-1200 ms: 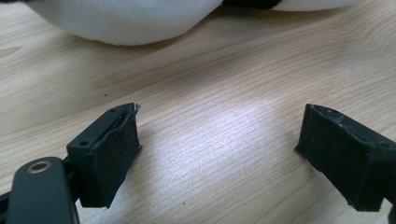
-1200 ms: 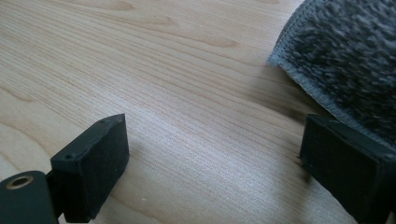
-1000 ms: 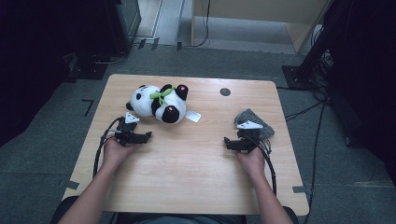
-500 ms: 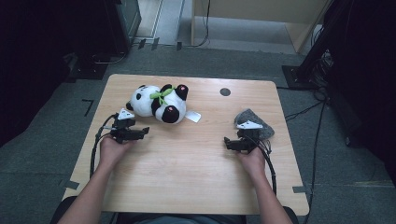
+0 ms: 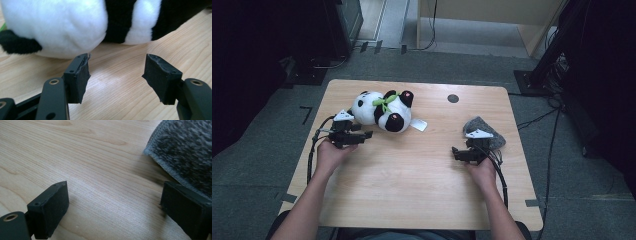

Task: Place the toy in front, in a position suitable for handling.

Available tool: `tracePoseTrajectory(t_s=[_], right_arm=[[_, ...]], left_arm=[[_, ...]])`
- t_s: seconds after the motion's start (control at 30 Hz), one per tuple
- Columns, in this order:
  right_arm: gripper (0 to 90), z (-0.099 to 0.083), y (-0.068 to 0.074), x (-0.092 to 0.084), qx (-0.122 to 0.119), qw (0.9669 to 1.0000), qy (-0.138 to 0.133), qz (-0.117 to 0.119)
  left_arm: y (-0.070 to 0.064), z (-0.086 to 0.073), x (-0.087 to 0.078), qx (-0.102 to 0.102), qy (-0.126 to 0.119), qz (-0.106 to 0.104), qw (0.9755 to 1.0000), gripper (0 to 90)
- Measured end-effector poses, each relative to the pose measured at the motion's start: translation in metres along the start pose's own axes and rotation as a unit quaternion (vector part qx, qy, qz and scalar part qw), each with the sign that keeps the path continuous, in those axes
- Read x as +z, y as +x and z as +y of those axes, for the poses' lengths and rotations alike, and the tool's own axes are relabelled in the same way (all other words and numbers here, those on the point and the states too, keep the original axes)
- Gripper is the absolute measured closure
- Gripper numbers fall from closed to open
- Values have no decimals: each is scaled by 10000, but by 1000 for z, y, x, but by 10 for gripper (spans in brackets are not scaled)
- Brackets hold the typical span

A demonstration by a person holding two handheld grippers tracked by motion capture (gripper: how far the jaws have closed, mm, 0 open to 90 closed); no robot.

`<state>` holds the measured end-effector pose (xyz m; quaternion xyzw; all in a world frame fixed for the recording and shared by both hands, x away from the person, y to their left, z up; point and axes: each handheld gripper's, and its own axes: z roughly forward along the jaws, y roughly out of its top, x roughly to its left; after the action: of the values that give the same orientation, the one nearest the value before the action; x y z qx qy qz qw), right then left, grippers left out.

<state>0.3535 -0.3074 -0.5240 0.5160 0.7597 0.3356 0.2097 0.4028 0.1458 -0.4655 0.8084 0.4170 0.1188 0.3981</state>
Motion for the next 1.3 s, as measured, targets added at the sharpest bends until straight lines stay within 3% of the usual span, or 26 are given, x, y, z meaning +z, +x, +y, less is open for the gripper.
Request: tracePoseTrajectory(t_s=[0.33,0.63,0.83,0.93,1.1,1.3], right_arm=[[81,0,0,0,9,10000,7,1],[81,0,0,0,11,10000,8,1],[81,0,0,0,10,10000,13,2],[81,0,0,0,9,10000,13,14],[81,1,1,0,13,10000,20,19],[81,1,1,1,13,10000,12,14]], left_arm=[[-2,30,-3,214,-93,-17,9997,366],[3,47,-2,159,-103,-157,9997,358],[2,62,-3,378,-129,27,9992,351],[4,72,-3,305,-299,-90,9990,362],[3,81,6,485,-145,-108,9987,361],[6,85,16,476,-142,-103,9987,344]])
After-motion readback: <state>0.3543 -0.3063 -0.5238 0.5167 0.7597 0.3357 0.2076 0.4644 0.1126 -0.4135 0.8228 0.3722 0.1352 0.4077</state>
